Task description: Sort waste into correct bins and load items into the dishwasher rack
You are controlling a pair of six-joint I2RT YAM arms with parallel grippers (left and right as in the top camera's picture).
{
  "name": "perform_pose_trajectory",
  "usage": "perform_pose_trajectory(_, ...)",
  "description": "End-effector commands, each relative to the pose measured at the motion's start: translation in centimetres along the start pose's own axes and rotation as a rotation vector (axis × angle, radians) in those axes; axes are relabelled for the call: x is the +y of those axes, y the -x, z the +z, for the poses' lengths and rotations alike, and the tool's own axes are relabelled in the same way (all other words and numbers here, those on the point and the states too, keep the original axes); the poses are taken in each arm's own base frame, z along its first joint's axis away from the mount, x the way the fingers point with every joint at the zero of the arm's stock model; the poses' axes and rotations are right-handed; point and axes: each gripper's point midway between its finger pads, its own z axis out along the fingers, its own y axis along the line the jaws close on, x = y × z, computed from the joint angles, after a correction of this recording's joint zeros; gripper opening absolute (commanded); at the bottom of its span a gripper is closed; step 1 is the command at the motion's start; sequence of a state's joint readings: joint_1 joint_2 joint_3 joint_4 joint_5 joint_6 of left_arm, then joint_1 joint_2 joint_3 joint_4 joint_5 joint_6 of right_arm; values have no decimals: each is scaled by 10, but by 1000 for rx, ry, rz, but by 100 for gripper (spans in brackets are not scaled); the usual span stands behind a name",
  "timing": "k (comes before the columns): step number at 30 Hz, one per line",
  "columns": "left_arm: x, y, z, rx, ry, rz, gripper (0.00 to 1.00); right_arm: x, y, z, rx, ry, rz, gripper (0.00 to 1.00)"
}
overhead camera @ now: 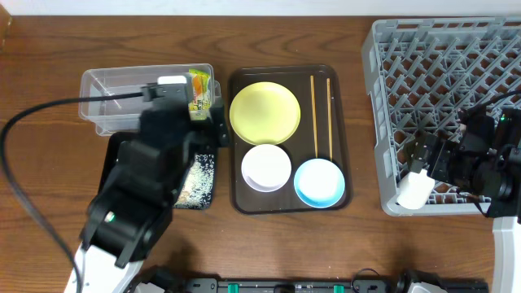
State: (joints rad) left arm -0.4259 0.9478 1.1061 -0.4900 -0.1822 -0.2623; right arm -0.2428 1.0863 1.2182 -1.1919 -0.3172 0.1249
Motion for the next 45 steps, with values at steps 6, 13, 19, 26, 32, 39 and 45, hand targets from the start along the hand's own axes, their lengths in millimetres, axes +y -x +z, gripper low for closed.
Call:
perform_pose_trajectory(6,27,-12,-42,-176,-80,140,89,4,1,-2,-4,5,-22,99)
perform_pose_trajectory(13,51,-58,-51,-254,-52,125,90,4,1,-2,-4,5,-22,99)
perform_pose_trajectory(19,64,-87,-46,-365,-48,114,90,4,1,-2,-4,5,-22,99)
perform_pose_trajectory(26,74,-123,-31,-405,-49,111,90,4,1,-2,-4,5,-22,99)
perform_pose_trajectory(32,81,-156,-8,-369,-46,96,90,4,1,-2,-4,5,-22,99)
perform_pose_trajectory(39,88,-184,5,-278,-26,100,90,4,1,-2,-4,5,-22,99)
perform_pose_trajectory(45,90,-191,7,-247,-20,101,90,4,1,-2,-4,5,-22,99)
